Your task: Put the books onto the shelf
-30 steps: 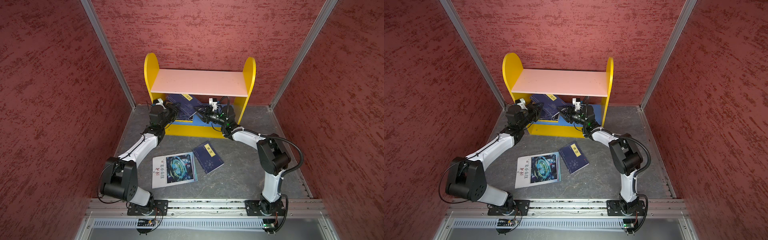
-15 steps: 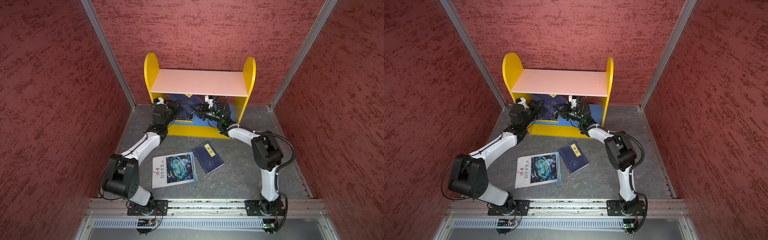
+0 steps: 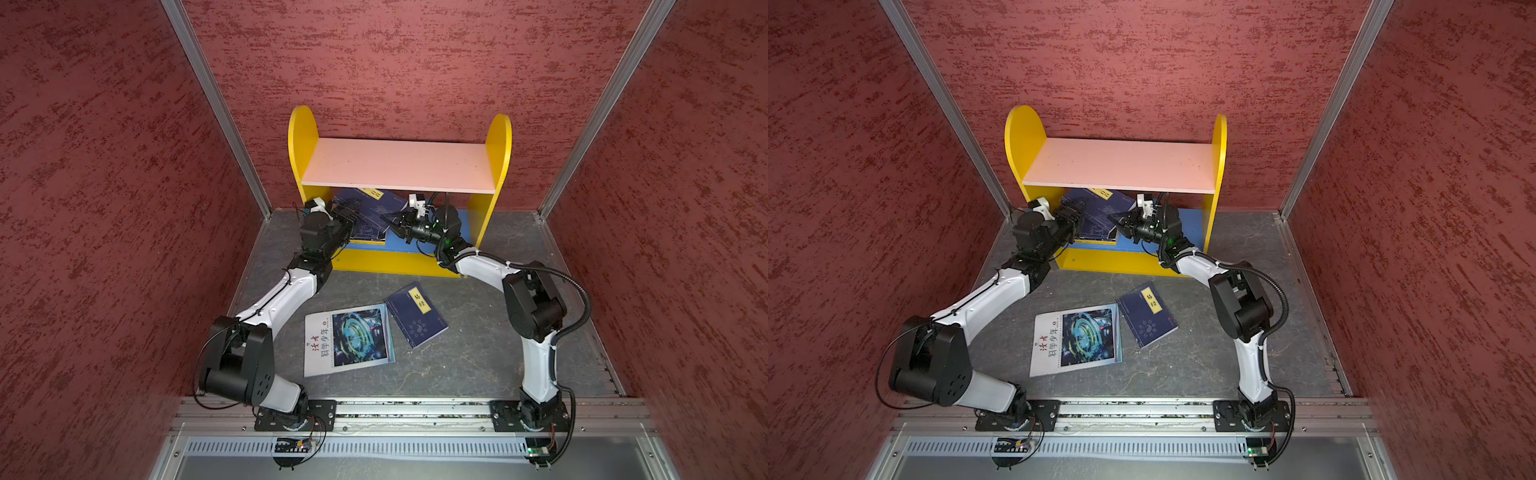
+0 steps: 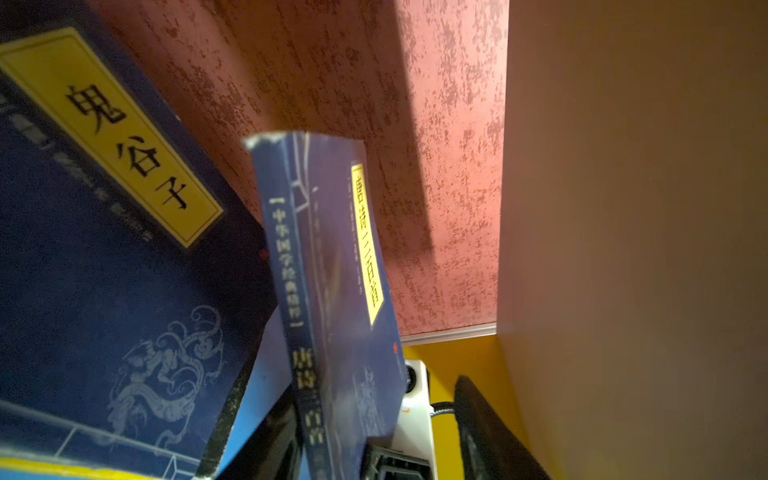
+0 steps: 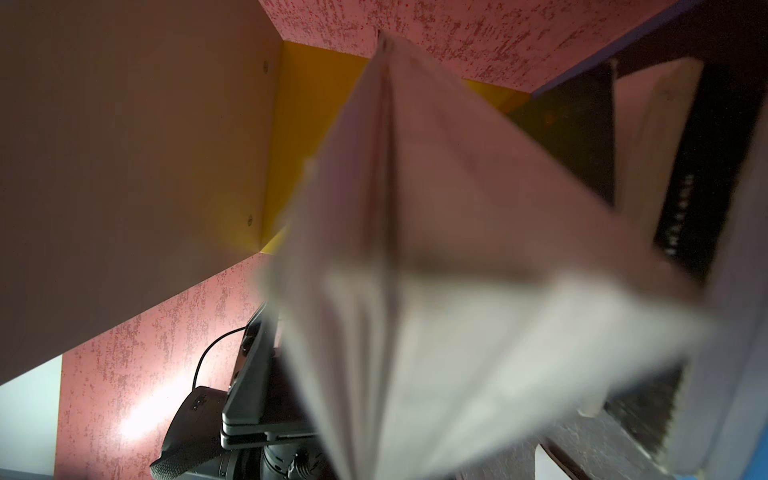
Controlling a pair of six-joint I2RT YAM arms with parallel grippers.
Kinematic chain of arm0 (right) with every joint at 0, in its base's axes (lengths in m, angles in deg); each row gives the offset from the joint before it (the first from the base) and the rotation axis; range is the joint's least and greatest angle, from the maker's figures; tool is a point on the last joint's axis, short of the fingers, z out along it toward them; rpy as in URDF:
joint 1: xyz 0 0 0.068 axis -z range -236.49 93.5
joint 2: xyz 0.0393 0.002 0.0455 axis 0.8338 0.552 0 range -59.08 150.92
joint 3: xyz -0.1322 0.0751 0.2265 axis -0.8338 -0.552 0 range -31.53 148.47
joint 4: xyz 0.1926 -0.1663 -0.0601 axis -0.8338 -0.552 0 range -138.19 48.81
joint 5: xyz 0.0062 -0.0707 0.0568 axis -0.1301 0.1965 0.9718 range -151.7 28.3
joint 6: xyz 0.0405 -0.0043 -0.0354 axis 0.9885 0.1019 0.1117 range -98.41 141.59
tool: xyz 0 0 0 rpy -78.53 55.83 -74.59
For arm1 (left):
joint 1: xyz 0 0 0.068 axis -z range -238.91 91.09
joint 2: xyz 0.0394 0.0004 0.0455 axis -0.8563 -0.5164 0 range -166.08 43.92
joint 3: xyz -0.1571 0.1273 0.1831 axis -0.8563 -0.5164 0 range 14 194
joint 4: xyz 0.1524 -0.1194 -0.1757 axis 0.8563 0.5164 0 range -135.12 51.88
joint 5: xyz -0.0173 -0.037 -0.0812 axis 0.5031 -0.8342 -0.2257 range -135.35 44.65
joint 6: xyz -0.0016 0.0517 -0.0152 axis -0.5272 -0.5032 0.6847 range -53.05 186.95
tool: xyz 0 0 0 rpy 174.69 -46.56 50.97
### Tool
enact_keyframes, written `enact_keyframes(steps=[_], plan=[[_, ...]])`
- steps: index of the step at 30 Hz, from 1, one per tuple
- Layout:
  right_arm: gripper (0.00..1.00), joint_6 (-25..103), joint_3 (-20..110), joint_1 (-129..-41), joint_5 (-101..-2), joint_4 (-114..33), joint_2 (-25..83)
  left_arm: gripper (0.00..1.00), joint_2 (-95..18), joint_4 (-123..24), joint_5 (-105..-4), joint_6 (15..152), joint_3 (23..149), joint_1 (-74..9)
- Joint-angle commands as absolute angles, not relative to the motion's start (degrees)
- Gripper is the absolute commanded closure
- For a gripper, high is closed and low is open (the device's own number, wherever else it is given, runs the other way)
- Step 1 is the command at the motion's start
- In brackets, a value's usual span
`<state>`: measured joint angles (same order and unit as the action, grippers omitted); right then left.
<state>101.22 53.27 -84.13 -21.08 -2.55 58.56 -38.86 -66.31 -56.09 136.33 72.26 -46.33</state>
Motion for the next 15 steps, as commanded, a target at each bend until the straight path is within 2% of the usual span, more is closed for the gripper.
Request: enact_keyframes(steps=[1,3,8,15], plan=[[0.92,99.5,53.5,-82.5,-15.6,-1.6,54.4,0.31,-34.2,-59.5,-61.0,132.3,71.1,-48.8],[0.92,99.4,52.5,-81.9,-13.3,-1.7,53.0,0.25,-32.6,-53.3,-63.1,130.5,71.6,-50.4],[0.91,100.5,51.3,-80.8,-7.2,-0.7,51.0,0.25,-29.2,-47.0,-67.5,128.5,70.0,-53.0],[0.91,101.5,51.1,-80.8,-2.3,-0.9,50.2,0.35,-28.0,-53.4,-72.8,129.6,66.7,-54.3]])
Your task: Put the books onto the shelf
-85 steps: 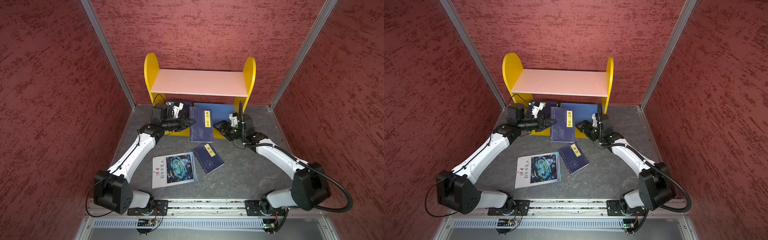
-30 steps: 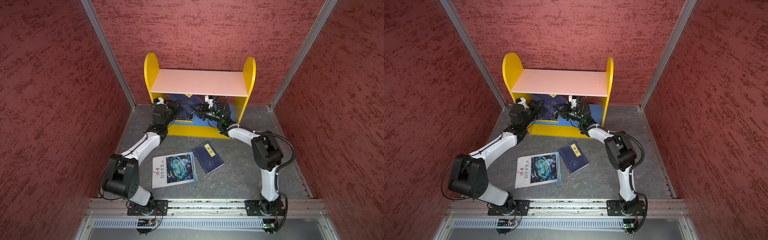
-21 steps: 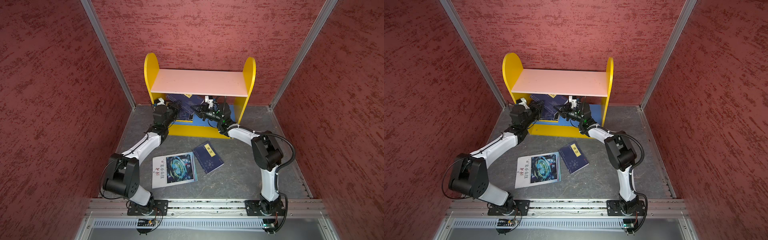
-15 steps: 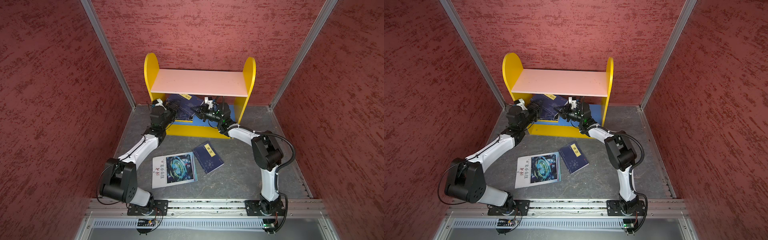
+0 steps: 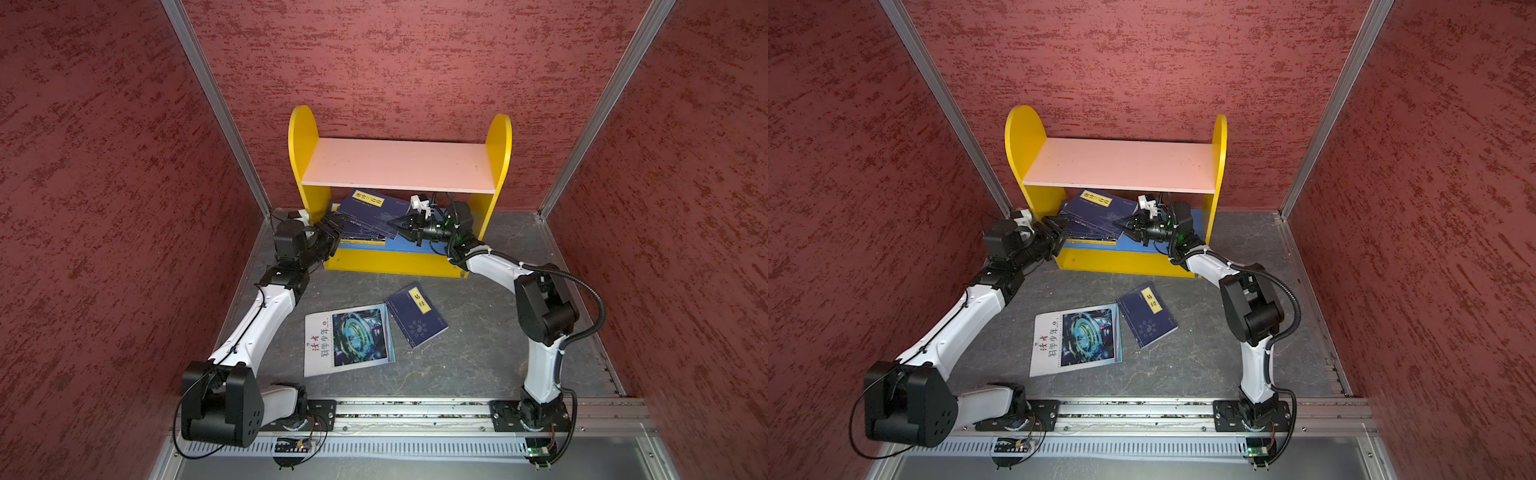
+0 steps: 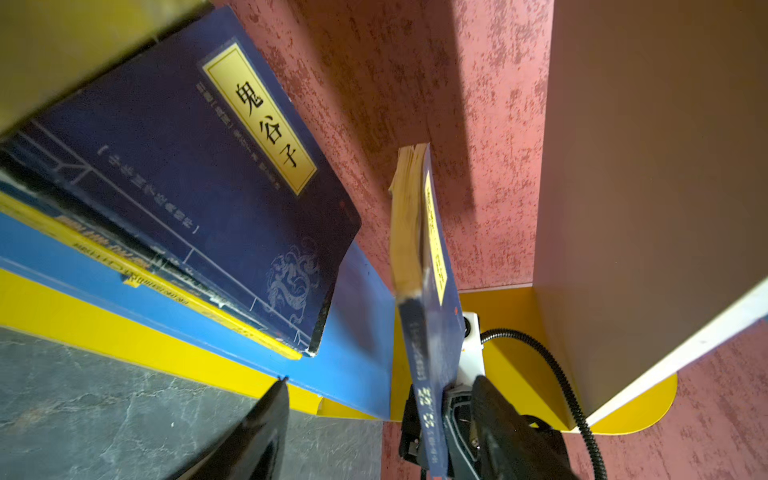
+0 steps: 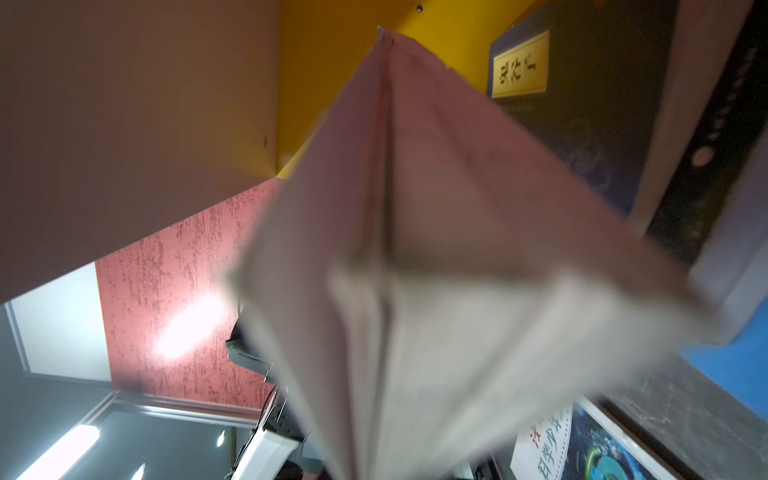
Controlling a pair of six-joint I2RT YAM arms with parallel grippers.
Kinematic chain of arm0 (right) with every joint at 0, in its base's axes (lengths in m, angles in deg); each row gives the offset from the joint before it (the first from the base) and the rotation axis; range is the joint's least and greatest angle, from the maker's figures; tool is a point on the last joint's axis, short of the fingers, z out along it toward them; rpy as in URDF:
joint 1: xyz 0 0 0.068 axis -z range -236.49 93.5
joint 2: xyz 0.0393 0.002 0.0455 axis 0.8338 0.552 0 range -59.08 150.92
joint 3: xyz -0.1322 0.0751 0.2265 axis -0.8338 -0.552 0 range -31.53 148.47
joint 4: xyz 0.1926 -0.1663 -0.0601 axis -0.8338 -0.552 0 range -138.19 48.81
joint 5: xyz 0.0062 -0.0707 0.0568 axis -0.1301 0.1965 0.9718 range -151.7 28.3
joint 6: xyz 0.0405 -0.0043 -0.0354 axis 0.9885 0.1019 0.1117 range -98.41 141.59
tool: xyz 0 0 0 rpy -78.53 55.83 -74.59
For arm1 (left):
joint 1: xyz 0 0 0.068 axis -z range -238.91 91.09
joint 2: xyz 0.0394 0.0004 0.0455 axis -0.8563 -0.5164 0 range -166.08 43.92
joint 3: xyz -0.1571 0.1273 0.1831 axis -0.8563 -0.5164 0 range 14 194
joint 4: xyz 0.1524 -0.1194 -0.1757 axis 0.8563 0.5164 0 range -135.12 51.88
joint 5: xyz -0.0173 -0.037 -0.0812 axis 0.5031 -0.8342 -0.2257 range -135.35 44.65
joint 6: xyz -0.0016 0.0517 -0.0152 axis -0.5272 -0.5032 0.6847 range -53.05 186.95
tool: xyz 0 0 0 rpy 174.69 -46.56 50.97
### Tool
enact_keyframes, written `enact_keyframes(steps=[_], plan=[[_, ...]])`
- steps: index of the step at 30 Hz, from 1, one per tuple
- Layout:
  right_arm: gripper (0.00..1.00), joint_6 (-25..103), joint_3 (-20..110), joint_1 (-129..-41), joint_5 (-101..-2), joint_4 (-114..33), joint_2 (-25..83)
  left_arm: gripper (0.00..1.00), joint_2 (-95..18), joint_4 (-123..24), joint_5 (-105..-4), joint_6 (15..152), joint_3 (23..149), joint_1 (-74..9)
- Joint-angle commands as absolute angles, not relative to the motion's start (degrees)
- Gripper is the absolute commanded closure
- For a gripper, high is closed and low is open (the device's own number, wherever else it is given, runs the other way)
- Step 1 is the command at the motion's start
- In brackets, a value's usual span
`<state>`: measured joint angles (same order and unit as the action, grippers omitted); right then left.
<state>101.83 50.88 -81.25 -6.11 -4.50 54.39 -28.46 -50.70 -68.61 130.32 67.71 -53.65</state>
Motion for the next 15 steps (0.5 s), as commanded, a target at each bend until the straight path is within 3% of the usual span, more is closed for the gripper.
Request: enact_keyframes(steps=[1,8,15], plan=[[0.91,101.6,51.2,-80.9,-2.1,-0.8,50.2,0.36,-28.2,-54.9,-73.5,130.1,66.4,-54.3],[0.9,101.0,51.9,-80.8,-0.5,-1.6,50.2,0.55,-29.2,-60.2,-74.3,132.4,65.2,-54.3],[0.89,100.5,52.5,-80.9,-1.2,-2.3,50.8,0.66,-31.9,-61.7,-75.3,133.5,66.3,-53.8]])
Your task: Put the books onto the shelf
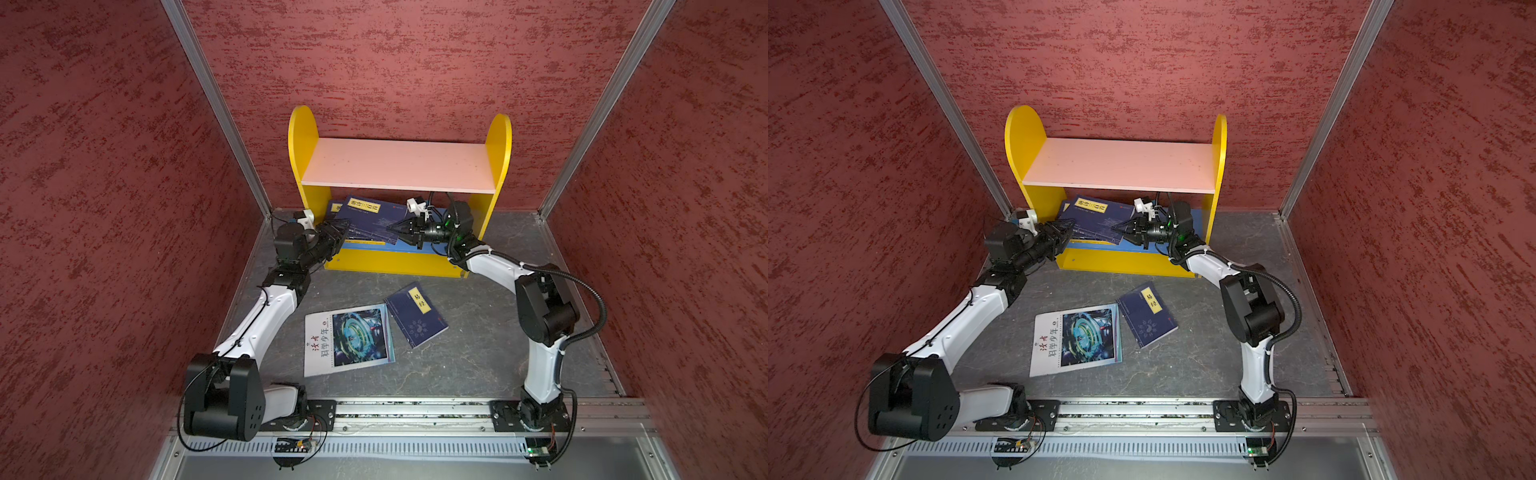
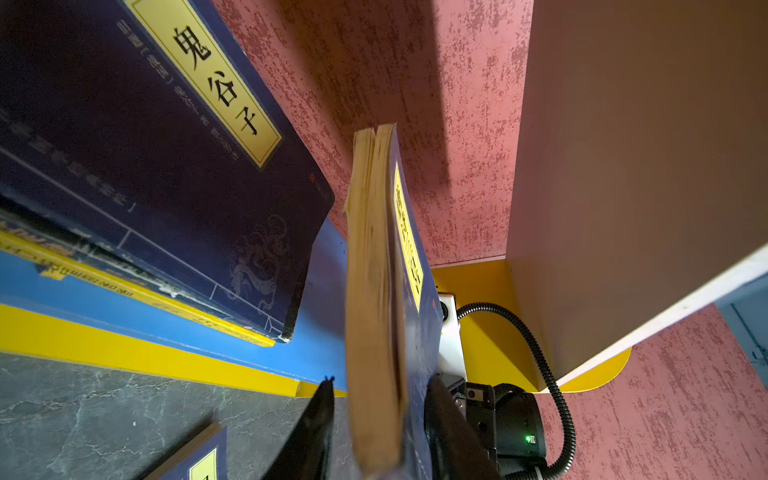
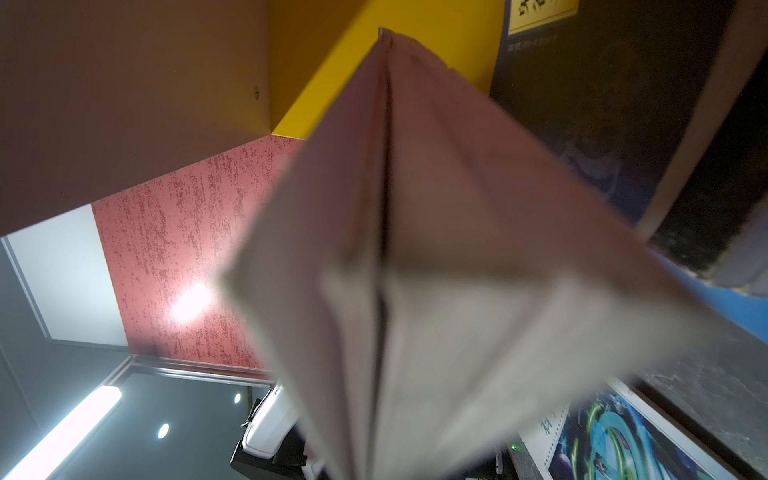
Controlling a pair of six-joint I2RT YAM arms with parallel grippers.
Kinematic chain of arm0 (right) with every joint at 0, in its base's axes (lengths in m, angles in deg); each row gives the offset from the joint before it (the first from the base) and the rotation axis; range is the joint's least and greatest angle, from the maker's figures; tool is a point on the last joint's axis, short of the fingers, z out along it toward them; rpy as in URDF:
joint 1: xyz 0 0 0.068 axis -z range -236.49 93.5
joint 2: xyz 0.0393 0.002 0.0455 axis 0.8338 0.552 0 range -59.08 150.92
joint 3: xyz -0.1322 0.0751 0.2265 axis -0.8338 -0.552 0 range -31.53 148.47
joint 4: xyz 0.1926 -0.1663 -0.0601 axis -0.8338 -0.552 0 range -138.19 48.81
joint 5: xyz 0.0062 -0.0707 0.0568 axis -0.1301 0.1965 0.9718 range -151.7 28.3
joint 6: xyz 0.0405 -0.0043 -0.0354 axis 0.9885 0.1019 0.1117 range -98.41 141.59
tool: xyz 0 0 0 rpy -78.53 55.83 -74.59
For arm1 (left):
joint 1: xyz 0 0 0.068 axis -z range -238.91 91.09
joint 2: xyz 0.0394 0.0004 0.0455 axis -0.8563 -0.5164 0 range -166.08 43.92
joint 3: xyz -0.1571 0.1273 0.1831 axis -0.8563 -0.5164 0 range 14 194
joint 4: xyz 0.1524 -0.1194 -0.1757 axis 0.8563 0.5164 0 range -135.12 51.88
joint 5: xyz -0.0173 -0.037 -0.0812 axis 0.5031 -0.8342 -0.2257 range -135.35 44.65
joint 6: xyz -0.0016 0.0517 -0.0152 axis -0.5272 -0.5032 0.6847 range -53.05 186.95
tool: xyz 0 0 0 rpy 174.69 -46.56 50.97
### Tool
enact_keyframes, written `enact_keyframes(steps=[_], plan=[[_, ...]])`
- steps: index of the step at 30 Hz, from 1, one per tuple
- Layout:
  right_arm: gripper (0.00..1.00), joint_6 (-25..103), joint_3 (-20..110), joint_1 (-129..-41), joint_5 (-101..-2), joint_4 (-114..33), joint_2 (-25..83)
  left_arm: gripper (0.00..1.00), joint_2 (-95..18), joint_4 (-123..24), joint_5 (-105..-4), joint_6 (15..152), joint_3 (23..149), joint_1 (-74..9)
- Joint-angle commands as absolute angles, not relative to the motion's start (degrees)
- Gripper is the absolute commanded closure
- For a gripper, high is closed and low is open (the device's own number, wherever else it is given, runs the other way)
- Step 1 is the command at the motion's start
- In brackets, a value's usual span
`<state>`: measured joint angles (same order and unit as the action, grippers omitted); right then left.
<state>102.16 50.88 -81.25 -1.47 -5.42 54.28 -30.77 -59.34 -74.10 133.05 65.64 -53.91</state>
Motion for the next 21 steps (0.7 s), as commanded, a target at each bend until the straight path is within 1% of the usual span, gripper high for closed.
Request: enact_keyframes(steps=[1,5,9,11,12,15,21], plan=[[0.89,100.6,52.6,-80.9,-1.9,-2.0,50.9,0.69,-32.2,-61.8,-75.1,133.7,66.3,-53.8],[0.85,102.3,52.9,-81.1,-4.0,0.6,51.9,0.82,-33.2,-62.9,-73.5,133.8,66.6,-53.5],[0.74,104.5,52.8,-81.3,-6.2,2.9,53.2,0.89,-34.2,-65.5,-72.3,134.3,66.8,-53.2],[0.67,105.5,52.4,-81.4,-7.8,3.8,53.7,0.94,-34.3,-68.5,-70.2,135.4,65.8,-53.0],[0.64,106.1,52.0,-81.4,-8.7,4.6,54.0,0.95,-34.1,-70.0,-68.6,136.0,65.3,-52.9],[0.62,106.0,50.8,-82.0,-11.7,4.6,54.1,0.97,-33.9,-72.0,-65.1,136.9,64.1,-52.8],[0.63,104.5,50.4,-83.4,-15.0,3.2,54.7,0.99,-34.8,-75.2,-62.3,136.7,64.0,-52.8]])
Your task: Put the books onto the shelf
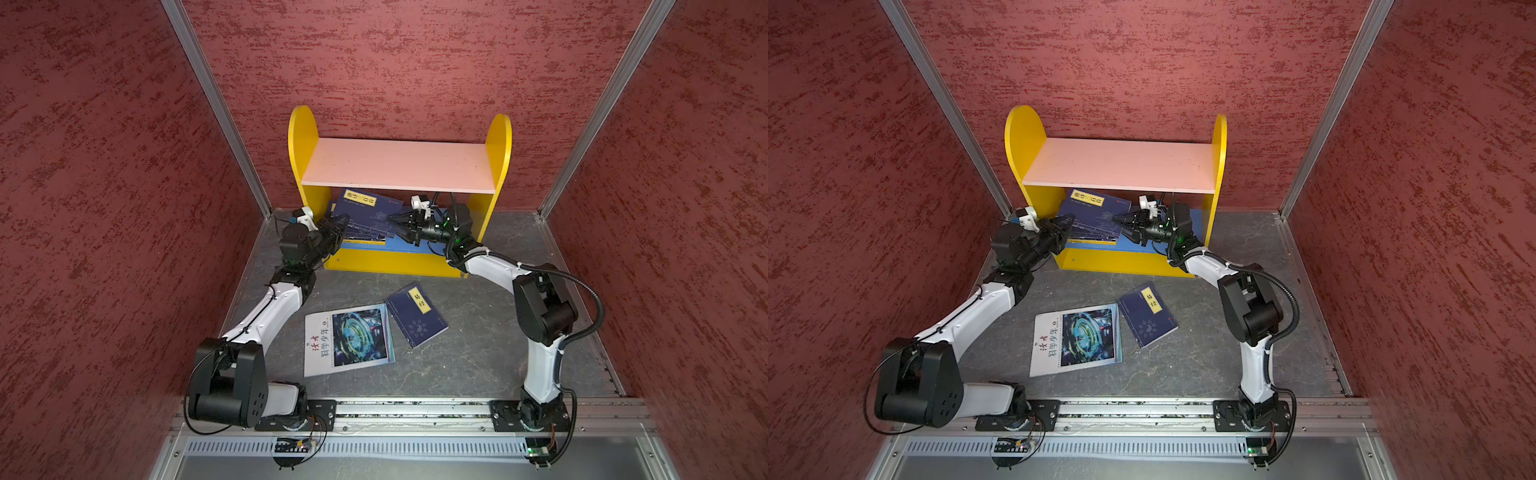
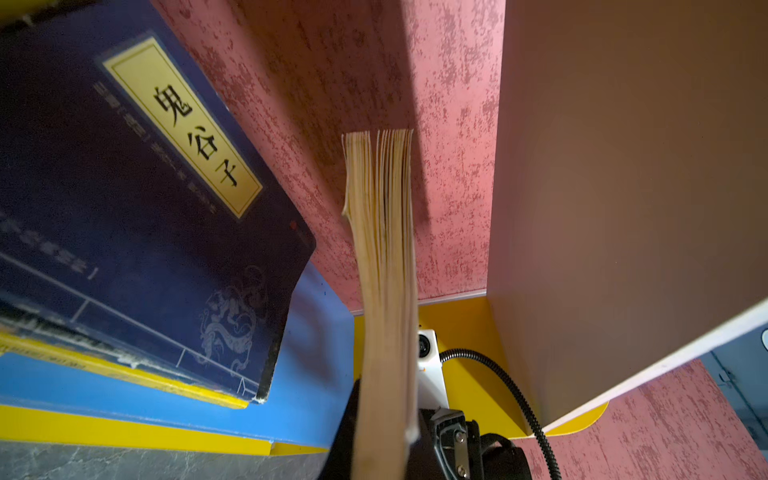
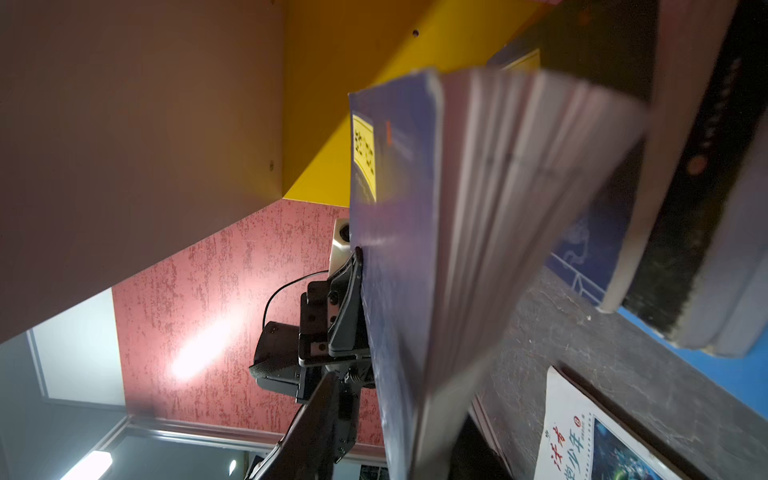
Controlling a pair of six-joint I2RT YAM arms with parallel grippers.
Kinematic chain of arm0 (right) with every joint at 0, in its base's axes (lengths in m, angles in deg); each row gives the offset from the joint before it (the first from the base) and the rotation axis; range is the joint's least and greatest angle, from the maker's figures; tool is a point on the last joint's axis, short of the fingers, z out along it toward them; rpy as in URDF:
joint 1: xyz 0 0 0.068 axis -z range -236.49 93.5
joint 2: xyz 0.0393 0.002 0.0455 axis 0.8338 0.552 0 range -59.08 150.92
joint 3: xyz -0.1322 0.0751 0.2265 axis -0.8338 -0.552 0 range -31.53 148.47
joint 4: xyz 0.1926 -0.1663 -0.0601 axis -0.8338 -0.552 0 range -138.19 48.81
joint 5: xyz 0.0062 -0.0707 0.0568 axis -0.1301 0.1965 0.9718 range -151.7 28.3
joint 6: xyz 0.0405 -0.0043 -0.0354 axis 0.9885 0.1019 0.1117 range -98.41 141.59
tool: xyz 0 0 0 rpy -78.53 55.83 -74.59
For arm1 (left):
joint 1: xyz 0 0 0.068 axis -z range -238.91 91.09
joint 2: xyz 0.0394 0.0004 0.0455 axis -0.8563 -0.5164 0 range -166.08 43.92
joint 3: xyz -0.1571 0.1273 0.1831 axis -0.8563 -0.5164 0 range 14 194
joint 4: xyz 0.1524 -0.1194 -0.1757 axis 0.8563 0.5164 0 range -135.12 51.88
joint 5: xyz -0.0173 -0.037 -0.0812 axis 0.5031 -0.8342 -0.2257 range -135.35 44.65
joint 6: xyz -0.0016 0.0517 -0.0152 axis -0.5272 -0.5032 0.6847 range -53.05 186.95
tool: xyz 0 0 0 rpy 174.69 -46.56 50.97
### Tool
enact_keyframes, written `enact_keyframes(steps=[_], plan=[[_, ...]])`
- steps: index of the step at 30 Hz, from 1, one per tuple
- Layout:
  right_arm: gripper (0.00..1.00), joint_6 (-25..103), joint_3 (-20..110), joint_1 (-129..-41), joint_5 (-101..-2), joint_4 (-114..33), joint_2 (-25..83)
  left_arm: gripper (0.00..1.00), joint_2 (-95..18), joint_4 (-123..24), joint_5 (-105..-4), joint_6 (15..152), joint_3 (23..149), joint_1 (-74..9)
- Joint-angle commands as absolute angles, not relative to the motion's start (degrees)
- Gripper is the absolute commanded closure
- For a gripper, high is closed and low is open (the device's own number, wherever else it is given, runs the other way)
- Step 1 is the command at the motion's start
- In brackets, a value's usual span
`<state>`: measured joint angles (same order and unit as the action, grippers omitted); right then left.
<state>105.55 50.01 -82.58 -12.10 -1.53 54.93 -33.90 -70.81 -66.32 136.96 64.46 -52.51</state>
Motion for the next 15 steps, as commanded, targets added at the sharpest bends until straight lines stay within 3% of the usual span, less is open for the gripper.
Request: enact_keyframes(steps=[1,9,13,15], plan=[[0.64,104.3,50.8,-83.5,-15.2,2.9,54.9,0.99,-35.1,-75.8,-62.3,136.7,64.0,-52.8],[0.72,101.9,55.5,-83.9,-15.8,-2.1,56.9,0.99,-36.1,-77.3,-61.5,136.6,64.2,-52.7],[0.85,102.4,56.5,-84.0,-16.9,-2.3,57.7,0.99,-36.2,-77.6,-60.9,136.5,64.1,-52.7],[0.86,102.3,57.0,-84.0,-17.8,-2.8,58.1,0.99,-36.4,-77.2,-61.5,136.2,64.4,-52.7]])
